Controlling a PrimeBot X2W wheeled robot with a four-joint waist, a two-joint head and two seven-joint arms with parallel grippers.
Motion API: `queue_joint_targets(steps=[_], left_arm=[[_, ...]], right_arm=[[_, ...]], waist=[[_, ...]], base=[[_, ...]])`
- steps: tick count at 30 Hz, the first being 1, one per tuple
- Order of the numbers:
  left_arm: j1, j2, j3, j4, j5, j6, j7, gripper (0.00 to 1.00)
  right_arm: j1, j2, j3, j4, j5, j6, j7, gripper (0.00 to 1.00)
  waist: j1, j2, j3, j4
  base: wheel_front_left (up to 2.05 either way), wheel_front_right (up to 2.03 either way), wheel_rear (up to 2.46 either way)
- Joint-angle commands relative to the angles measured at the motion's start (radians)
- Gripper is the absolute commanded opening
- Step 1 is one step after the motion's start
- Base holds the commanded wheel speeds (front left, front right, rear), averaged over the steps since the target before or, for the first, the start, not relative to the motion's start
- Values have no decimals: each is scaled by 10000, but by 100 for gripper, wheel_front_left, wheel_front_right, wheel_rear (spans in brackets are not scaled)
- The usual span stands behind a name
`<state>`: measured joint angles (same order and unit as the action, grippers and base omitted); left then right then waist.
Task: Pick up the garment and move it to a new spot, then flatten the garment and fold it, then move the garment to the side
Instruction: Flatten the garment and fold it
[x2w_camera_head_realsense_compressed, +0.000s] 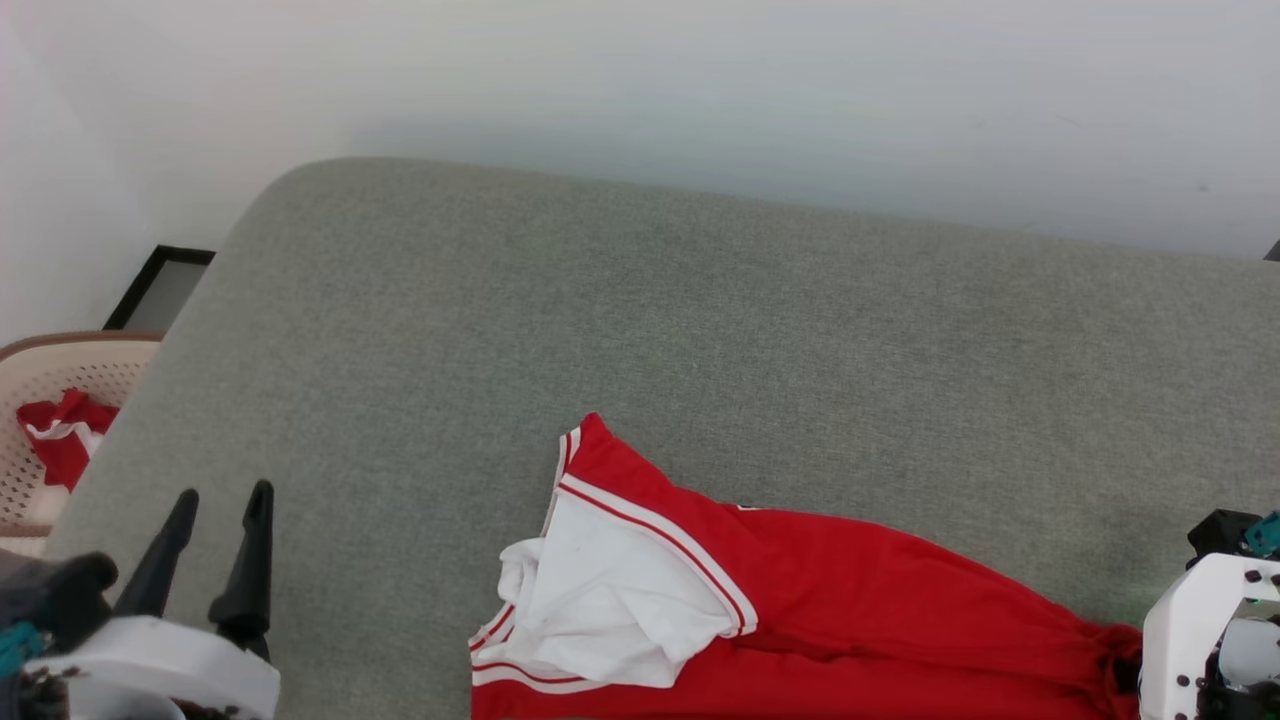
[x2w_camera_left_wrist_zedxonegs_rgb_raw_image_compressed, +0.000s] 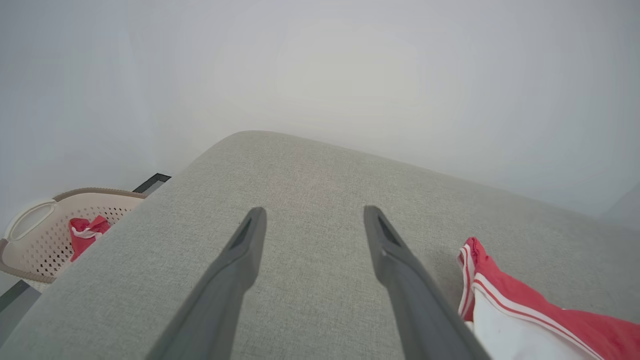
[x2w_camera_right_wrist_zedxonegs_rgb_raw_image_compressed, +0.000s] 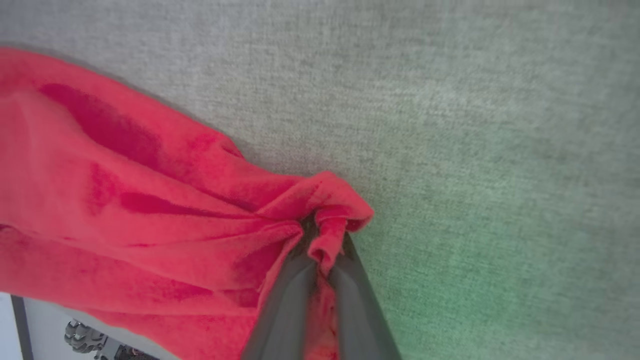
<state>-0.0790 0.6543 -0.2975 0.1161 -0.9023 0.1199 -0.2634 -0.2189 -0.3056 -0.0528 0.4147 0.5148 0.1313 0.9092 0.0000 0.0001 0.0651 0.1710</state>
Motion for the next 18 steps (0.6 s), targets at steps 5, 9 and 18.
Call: queue_joint_targets(steps=[5,9,18], left_arm=[[474,-558,787,1,702,-502,-3,100],[595,-896,1189,72,1095,-847,-4,100],[542,-1156,1612,293,1581,-1242,-3,100]], right_arm=[[-167,-192,-78,10,155,-18,-168,0],[-167,-588,-474,5,80,-24,-318,0],[-334,-1567,-1607,372,-550,-16,-529,0]], waist=[[0,-1,105,-84],[0,-1,204,-139],[0,-1,370,-411]], base=[[0,0,0],[0,0,0],[0,0,0]])
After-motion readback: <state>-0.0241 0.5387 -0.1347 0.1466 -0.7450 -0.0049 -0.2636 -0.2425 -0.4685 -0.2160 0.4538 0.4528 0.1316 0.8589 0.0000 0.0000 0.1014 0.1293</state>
